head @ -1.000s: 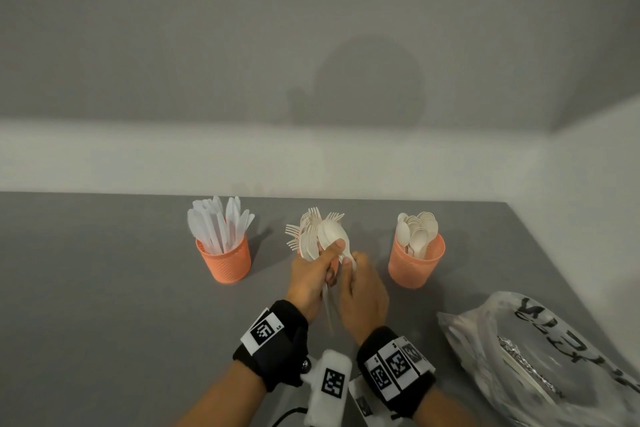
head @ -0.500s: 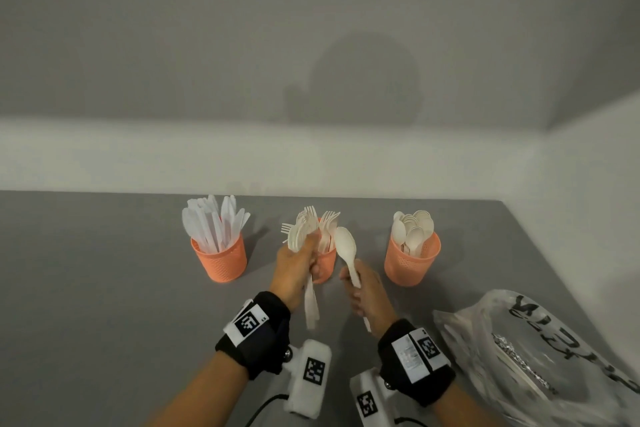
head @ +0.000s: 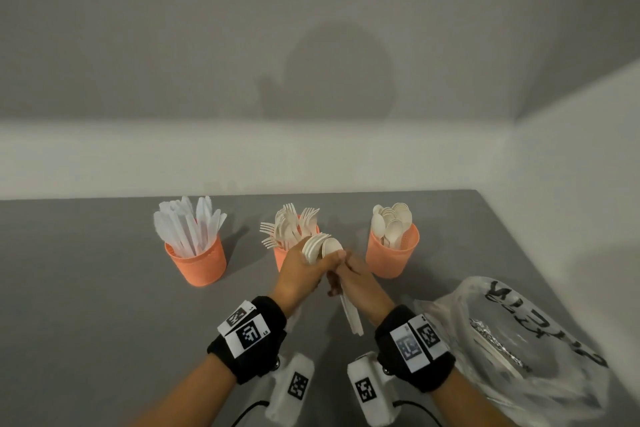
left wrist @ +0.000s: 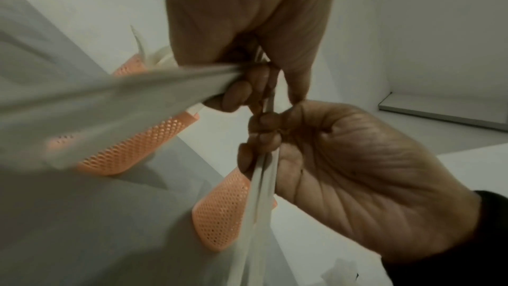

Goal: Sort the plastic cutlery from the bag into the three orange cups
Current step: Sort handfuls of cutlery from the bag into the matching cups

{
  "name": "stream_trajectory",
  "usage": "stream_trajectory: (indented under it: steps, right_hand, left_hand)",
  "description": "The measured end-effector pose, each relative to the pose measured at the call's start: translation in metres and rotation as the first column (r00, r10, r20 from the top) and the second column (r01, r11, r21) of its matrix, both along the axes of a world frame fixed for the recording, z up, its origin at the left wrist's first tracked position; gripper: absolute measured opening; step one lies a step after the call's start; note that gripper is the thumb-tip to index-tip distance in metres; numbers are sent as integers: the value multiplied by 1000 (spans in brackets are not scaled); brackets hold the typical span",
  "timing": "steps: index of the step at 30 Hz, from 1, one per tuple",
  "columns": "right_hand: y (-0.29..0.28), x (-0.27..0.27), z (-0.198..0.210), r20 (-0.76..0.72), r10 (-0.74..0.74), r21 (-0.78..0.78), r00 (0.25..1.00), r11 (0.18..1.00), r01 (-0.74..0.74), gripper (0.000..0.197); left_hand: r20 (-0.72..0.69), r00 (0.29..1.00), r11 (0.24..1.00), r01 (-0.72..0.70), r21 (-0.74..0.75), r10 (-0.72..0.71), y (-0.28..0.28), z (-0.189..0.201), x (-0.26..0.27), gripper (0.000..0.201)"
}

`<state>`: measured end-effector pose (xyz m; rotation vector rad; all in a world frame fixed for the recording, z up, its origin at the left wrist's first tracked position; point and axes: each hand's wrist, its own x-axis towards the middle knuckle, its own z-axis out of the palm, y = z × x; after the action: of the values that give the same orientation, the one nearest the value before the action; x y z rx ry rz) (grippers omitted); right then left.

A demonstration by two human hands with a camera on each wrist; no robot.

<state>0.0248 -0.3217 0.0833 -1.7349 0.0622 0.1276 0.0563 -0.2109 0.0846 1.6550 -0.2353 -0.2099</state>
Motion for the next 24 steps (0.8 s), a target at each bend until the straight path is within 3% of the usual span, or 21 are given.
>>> stream_trajectory:
  steps: [3,5,8,10,11,13,15,21,24]
  right_hand:
    - [-12,2,-1,27,-112,-13,993,994,112,18]
    - [-26,10,1,32,-247,30,968,969,247,14]
    - [-55,25,19,77,-473,247,878,862,443,11]
    - [-75,28,41,114,-544,365,831,801,474,12]
    - [-86,30,49,148,-566,396,811,785,476,22]
    - [-102,34,59,228,-609,429,760,763,483,32]
    - [-110,40,54,257,-652,437,713,737,516,28]
    - [-113,48,19,219,-693,407,687,705,581,19]
    - [-110,50,3,180,-705,394,686,691,606,11]
  left_hand:
    - [-9,996,996,90,-24,-90,-1,4,1,20]
    - [-60,998,998,19,-54,-22,1,4,10,33]
    - [-68,990,988,-132,-78,126,6,16,30,34]
    - [-4,985,976,-170,-132,171,11,33,48,29]
    - [29,983,969,-176,-174,183,13,41,58,27]
    - [95,972,952,-186,-243,214,16,58,74,24]
    - [147,960,940,-192,-281,239,16,67,85,22]
    - [225,946,963,-191,-189,232,7,37,95,23]
    - [342,920,979,-205,8,190,7,9,96,30]
